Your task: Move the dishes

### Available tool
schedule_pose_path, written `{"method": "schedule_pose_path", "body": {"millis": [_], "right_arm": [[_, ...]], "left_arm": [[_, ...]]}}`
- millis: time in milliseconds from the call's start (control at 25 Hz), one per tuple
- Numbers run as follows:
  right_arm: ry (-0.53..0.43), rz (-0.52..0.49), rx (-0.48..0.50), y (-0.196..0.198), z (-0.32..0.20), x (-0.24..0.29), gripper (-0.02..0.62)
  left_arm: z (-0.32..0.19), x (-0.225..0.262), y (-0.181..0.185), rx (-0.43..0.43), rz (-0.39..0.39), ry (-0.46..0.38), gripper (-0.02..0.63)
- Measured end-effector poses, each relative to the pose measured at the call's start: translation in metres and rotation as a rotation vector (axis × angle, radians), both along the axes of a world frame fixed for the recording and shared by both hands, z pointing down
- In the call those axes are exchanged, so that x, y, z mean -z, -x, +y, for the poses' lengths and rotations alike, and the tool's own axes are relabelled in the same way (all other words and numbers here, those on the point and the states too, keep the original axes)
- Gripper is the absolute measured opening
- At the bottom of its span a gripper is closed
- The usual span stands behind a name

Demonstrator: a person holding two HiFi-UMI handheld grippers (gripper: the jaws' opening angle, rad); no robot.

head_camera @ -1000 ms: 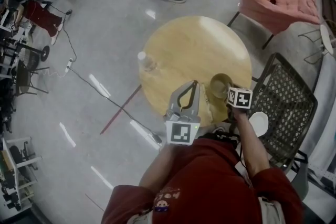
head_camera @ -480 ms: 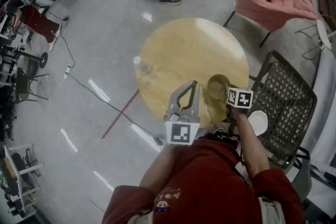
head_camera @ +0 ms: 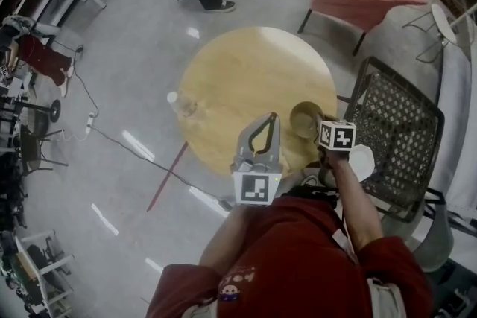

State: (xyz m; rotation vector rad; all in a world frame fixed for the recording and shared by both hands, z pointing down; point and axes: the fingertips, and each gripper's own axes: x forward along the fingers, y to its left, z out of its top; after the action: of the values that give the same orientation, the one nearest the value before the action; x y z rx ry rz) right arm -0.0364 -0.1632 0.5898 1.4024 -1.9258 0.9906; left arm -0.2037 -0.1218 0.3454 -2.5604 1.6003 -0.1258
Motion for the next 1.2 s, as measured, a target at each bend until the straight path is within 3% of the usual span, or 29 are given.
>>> {"method": "schedule_pose_path", "body": {"millis": [560, 840, 1080, 1200], "right_arm": [[-0.018, 0.012, -0.237, -0.108, 0.041, 0.018, 0.012], [-0.013, 0.013, -0.339, -0.16, 0.074, 0.018, 0.012], [-0.014, 0.0, -0.427, -0.2, 0.098, 0.019, 0.012], [-0.012, -0.013, -0.473, -0.221, 0.114, 0.017, 0.012]], "left_arm": [[0.007, 0.017, -0.091, -0.213, 0.026, -0.056, 0.008], [0.02, 0.017, -0.149, -0.32, 0.029, -0.03, 0.008], [0.034, 0.02, -0.194, -0.411, -0.009, -0.056, 0.007], [0.044, 0.013, -0.215, -0.449, -0.019, -0.025, 0.007]]}}
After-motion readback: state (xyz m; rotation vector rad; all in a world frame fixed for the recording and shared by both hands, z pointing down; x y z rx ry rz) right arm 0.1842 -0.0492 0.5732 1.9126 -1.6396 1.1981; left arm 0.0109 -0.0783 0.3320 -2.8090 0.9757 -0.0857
